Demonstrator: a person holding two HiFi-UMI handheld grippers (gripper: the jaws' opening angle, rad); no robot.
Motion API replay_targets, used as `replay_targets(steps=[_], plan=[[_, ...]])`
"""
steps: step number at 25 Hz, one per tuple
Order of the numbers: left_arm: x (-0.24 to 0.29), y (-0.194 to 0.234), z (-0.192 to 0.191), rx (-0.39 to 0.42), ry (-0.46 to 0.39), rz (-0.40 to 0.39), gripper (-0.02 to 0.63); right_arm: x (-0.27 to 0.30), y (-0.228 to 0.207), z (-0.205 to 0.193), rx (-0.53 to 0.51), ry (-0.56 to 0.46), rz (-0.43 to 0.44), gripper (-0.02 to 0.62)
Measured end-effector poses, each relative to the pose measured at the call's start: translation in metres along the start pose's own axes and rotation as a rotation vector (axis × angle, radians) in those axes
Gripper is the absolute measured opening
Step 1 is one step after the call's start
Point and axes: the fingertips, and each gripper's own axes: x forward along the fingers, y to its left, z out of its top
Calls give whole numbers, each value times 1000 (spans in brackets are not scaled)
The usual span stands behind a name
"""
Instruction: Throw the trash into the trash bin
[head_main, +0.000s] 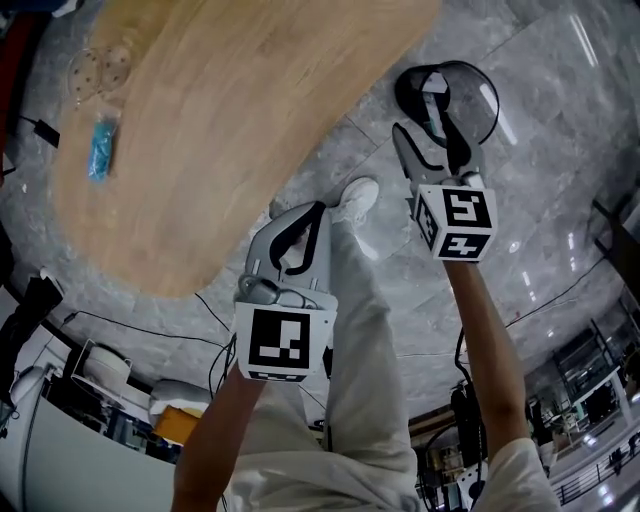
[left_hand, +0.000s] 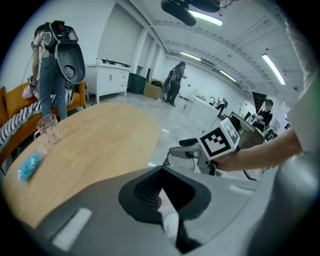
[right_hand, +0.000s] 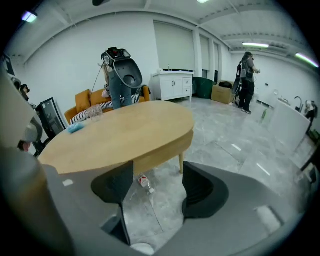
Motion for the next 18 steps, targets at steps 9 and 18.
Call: replay_targets(steps=[9,18], plan=[[-65,59,-9,-38,-21,44,0,-12,95,73,-23,-92,26,282],[-120,147,-19,-124,-52,146,0,16,230,105,-129,-39,223,284]])
